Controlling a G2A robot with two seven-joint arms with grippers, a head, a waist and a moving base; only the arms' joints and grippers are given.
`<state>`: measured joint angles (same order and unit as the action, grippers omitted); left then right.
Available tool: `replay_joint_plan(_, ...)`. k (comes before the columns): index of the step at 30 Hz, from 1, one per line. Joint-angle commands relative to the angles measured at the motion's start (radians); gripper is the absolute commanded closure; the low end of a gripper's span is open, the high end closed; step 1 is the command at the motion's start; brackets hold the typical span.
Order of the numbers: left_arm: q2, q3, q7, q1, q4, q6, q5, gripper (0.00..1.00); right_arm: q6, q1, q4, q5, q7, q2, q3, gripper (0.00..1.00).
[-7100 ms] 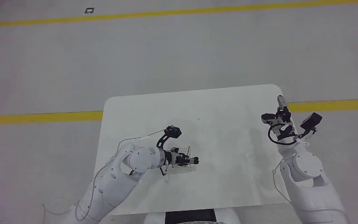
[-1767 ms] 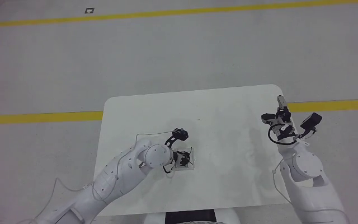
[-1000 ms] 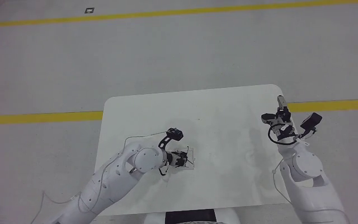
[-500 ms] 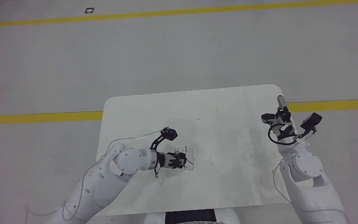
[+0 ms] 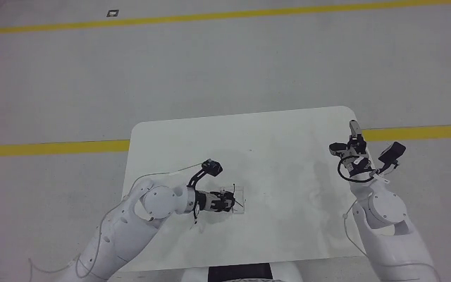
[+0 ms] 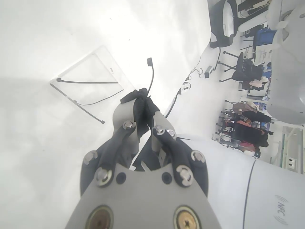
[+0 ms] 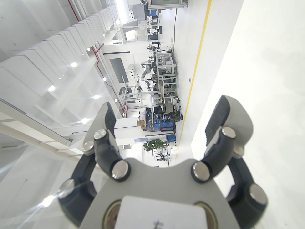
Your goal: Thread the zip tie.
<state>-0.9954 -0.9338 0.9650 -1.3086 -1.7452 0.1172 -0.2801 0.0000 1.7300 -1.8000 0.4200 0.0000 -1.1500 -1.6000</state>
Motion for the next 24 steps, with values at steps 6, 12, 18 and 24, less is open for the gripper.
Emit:
replay_joint_plan(6,0.033,-0.073,0.155,-0.021,0.05,0.129,0.085,1.0,0.0,0.0,0.0,0.0,0.0,0.0,0.0,0.0)
replay_joint_plan(12,0.06,-0.129,0.256,-0.04,0.096,0.223,0.162,1.0,0.0,0.0,0.0,0.0,0.0,0.0,0.0,0.0)
replay_joint_plan(18,0.082,-0.176,0.354,-0.048,0.096,0.223,0.297,1.0,0.0,0.0,0.0,0.0,0.0,0.0,0.0,0.0)
replay_joint_plan(24,0.099,-0.219,0.361,-0.048,0.118,0.223,0.273,1.0,0.0,0.0,0.0,0.0,0.0,0.0,0.0,0.0)
